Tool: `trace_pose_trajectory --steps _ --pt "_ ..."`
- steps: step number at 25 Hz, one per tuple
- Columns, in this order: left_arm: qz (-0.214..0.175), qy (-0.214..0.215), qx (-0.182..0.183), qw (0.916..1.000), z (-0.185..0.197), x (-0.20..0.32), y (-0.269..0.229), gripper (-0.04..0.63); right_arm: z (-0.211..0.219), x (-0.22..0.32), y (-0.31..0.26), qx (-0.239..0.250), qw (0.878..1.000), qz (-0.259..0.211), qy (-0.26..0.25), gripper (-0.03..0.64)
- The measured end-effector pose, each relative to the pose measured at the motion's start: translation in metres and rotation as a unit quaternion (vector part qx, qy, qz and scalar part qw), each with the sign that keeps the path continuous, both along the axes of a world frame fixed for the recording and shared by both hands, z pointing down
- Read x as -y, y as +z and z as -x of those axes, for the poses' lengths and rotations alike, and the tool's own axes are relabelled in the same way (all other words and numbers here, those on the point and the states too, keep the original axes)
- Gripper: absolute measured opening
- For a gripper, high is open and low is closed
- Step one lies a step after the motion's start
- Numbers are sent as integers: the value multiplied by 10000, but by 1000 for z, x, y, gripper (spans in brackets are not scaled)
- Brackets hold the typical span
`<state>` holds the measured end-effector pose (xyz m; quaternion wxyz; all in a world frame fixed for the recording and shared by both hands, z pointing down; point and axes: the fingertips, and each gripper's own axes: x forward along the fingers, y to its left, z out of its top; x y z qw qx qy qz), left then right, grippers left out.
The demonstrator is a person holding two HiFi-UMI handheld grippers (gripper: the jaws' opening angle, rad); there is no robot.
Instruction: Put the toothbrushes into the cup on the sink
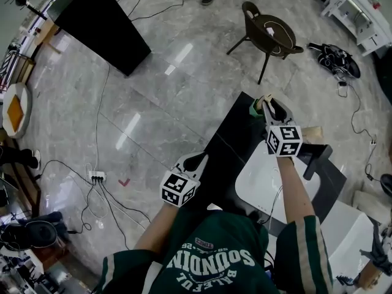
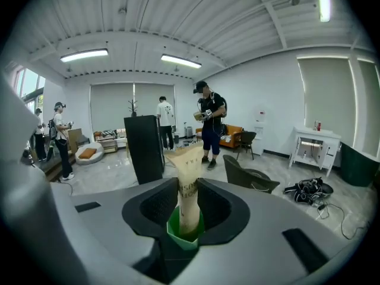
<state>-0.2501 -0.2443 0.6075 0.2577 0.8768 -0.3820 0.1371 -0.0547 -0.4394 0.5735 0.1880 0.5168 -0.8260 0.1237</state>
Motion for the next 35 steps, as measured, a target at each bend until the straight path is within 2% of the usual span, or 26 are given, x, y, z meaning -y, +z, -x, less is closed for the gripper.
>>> trace_pose_trajectory --steps 4,11,13,14,21,35 --pt "-19 12 21 10000 3 -2 -3 11 1 -5 11 29 9996 296 -21 127" --pt "-66 109 36 9999 0 -8 -8 11 3 -21 10 98 9994 343 -26 135" --pt "-105 158 25 9998 -4 -8 -11 11 1 -28 7 60 9996 275 -11 129" --pt "-131 188 18 9997 -7 -8 -12 11 0 -32 4 32 9997 235 -2 98" --pt "-270 459 9 9986 -30 -15 -24 11 -6 -71 -11 -154 9998 97 -18 51" --pt "-552 1075 -28 9927 -99 -38 -52 11 -55 -174 -50 -239 9994 -129 196 44"
